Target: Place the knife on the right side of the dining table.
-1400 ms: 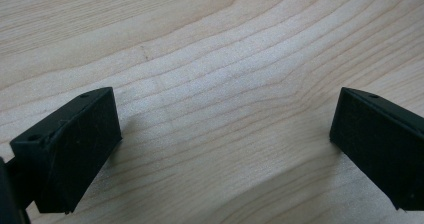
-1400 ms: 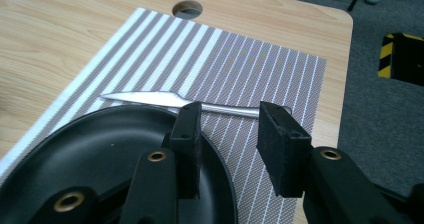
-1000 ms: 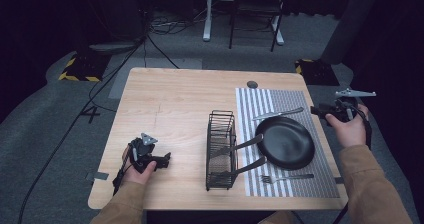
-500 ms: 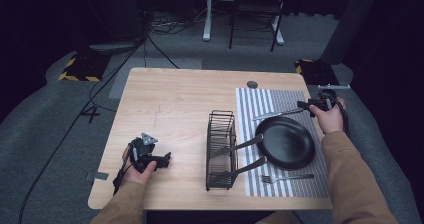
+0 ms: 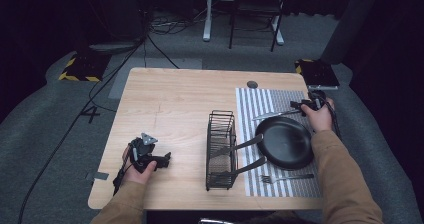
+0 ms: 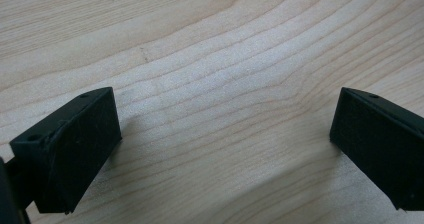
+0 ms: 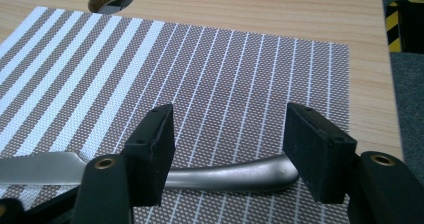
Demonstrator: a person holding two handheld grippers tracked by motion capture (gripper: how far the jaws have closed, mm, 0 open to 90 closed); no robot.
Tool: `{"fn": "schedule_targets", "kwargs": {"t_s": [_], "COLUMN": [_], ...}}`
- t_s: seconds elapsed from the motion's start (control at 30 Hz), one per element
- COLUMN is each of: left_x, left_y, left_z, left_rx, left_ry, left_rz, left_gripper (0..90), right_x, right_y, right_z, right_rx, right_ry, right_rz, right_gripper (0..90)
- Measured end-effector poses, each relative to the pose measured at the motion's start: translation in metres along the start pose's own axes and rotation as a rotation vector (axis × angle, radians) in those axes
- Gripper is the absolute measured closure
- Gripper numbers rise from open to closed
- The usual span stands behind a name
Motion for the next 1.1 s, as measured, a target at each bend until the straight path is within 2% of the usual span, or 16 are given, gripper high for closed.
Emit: {"fn": "schedule_targets", "kwargs": {"t_s": [0.23, 0.43, 0.57, 0.77, 1.1], "left_x": [0.000, 0.000, 0.000, 0.000, 0.000], "left_y": [0.000, 0.000, 0.000, 0.000, 0.000], "left_z": [0.000, 0.000, 0.000, 0.000, 0.000], "left_rx": [0.000, 0.000, 0.000, 0.000, 0.000], "left_ry": [0.000, 0.000, 0.000, 0.000, 0.000], "left_rz": [0.000, -0.001, -0.001, 0.000, 0.000], "left_gripper": [0.1, 0.1, 0.1, 0.1, 0.1], "right_x": [0.006, 0.005, 0.004, 0.005, 0.005], "right_y": [-0.001, -0.008, -0.008, -0.012, -0.018], "right_z": [0.014, 0.020, 0.019, 0.014, 0.006], "right_rx": [0.022, 0.076, 0.074, 0.107, 0.114], "right_ry": [0.013, 0.013, 0.022, 0.026, 0.040], "right_rz": [0.002, 0.013, 0.027, 0.034, 0.045], "right_gripper": [37.8, 37.5, 37.7, 38.7, 40.0]}}
Point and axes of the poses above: each handheld gripper's, and its own axes: z roughly forward along the jaws, y roughly out of its top, x roughly to its left, the point moved 8 cm from there along z, roughly forward along the jaws, and after that the axes turned 2 degrees about -z, right-handed, at the moved point
